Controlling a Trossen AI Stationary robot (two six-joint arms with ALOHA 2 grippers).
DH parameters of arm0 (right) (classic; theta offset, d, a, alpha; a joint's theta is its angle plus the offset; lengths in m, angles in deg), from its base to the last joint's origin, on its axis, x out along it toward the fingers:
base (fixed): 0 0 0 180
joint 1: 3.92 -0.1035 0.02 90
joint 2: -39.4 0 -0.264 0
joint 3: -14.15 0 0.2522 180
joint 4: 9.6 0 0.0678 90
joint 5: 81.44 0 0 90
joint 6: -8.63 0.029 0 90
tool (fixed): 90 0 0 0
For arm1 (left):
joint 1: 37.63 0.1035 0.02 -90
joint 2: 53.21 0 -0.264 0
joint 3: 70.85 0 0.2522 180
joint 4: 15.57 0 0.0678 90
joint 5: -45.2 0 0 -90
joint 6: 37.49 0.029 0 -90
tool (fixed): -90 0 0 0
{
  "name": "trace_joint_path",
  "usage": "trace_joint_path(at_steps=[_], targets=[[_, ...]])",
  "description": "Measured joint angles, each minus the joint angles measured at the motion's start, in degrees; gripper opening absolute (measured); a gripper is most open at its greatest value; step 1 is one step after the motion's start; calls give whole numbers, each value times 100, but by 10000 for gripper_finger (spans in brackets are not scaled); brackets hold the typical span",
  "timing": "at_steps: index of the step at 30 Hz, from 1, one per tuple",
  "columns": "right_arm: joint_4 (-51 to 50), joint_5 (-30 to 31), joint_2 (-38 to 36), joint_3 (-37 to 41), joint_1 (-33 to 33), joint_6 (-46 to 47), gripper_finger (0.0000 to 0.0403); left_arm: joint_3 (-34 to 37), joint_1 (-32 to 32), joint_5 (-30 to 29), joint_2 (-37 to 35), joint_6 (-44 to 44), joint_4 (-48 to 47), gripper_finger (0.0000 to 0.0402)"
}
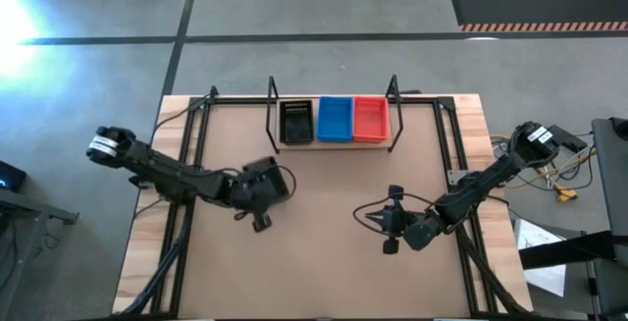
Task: Stack baskets on shelf by color
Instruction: Stack the black bin on the black bin on the shelf
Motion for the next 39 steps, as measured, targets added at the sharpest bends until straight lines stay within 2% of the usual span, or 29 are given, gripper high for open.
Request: trace_joint_path(at_steps=[2, 6, 10, 15, 21, 24, 29, 33, 39], targets=[[0, -2, 0, 0, -2, -2, 9, -277, -245, 255, 1, 194, 65, 3], [0, -4, 0, 0, -2, -4, 9, -909, -679, 237, 70, 1109, 643, 2], [0, -9, 0, 0, -2, -55, 9, -1669, -692, -378, 294, 2113, 750, 2], [1, -13, 0, 0, -2, -52, 9, -2605, -252, -842, 630, 3717, 544, 1], [1, -15, 0, 0, -4, 80, 9, -3357, 912, -1069, 808, 5273, -311, 1], [3, -33, 0, 0, -13, 114, 9, -3391, 1586, -1083, 827, 5616, -456, 1], [4, -63, 0, 0, -38, 214, 9, -3122, 2448, -966, 831, 5634, -497, 1], [4, -64, 0, 0, -77, 212, 9, -2920, 2783, -426, 831, 5645, -406, 1], [4, -63, 0, 0, -76, 205, 9, -2671, 2864, -298, 851, 5646, -400, 1]])
